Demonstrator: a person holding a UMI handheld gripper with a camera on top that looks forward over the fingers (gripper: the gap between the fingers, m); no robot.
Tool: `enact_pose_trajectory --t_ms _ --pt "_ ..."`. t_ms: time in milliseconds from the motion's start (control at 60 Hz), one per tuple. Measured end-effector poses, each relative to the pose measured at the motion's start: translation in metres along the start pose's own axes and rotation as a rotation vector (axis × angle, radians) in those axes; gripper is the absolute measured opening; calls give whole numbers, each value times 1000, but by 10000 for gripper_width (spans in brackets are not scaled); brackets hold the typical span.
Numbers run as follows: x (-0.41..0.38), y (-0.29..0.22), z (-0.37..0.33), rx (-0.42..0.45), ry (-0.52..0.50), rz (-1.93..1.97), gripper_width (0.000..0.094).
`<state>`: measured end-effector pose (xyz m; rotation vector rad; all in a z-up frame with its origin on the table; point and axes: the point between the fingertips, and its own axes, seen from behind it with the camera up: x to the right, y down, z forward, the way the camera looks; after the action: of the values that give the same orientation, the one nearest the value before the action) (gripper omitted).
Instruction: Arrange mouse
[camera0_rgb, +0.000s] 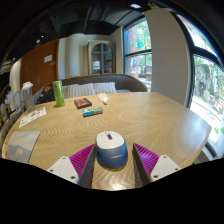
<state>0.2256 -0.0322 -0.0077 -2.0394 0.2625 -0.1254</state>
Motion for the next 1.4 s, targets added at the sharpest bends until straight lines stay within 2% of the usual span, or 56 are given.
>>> enact_pose_trajectory --t_ms 83,183,417,517,683,767,867,967,1083,1150,1400 --pt "-6 -2 3 17 -13 7 606" --pt "-5 1 1 35 13 33 555" --pt "-19 4 -24 40 76 29 502" --pt "-49 -17 -58 101 73 -14 485" --pt "-123 -79 -134 234 84 -18 486" --pt "-178 -102 -164 314 39 -29 484" --pt "-247 -100 -175 346 -43 -24 484" --pt "-301 -72 -163 320 -126 24 482" --pt "-333 -13 -125 187 -168 33 482" --pt "-345 2 -119 126 -171 32 485" --pt "-353 50 -88 19 -138 12 487"
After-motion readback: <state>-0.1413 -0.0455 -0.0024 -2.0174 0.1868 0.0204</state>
